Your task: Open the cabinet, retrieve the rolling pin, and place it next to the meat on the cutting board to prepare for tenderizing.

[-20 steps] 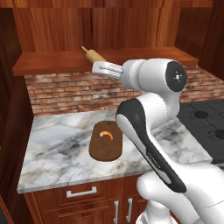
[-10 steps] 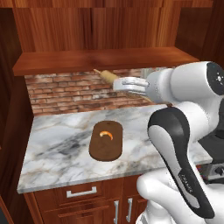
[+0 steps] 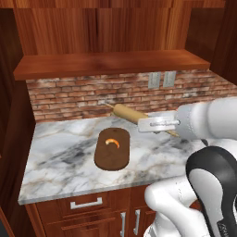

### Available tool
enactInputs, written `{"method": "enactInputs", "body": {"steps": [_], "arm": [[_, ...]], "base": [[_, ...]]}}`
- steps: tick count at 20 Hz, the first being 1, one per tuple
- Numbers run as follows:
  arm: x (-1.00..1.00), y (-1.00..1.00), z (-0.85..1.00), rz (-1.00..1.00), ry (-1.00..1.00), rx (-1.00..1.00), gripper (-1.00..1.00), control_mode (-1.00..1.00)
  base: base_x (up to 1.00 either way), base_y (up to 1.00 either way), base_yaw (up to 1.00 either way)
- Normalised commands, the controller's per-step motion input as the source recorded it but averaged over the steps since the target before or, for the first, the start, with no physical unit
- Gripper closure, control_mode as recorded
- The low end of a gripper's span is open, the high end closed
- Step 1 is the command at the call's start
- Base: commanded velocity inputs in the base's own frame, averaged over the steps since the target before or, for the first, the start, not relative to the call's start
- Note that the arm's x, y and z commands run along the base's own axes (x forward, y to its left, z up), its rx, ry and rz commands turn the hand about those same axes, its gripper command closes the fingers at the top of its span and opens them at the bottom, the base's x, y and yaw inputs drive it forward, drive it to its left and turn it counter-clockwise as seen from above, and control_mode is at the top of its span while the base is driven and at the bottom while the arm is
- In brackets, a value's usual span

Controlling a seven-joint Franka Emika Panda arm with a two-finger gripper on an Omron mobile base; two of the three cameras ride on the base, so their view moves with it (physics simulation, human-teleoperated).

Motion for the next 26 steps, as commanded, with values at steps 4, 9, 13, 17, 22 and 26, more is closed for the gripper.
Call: {"method": "enactInputs", "body": {"steps": [4, 9, 13, 17, 22, 26], "arm": [[0.00, -0.23, -0.37, 0.13, 0.12, -0.04, 1.00, -1.00], [0.00, -0.19, -0.43, 0.14, 0.12, -0.02, 1.00, -1.00], [0.00, -0.07, -0.49, 0.10, 0.09, -0.03, 1.00, -1.00], [0.00, -0.01, -0.49, 0.08, 0.01, -0.03, 1.00, -1.00], [0.05, 0.00, -0.45, 0.04, 0.00, -0.04, 1.00, -1.00], [0.10, 0.00, -0.43, 0.03, -0.01, -0.02, 1.00, -1.00]], "base": [[0.00, 0.00, 0.00], [0.00, 0.00, 0.00], [0.00, 0.00, 0.00], [0.00, 0.00, 0.00], [0.00, 0.00, 0.00], [0.00, 0.00, 0.00]]}}
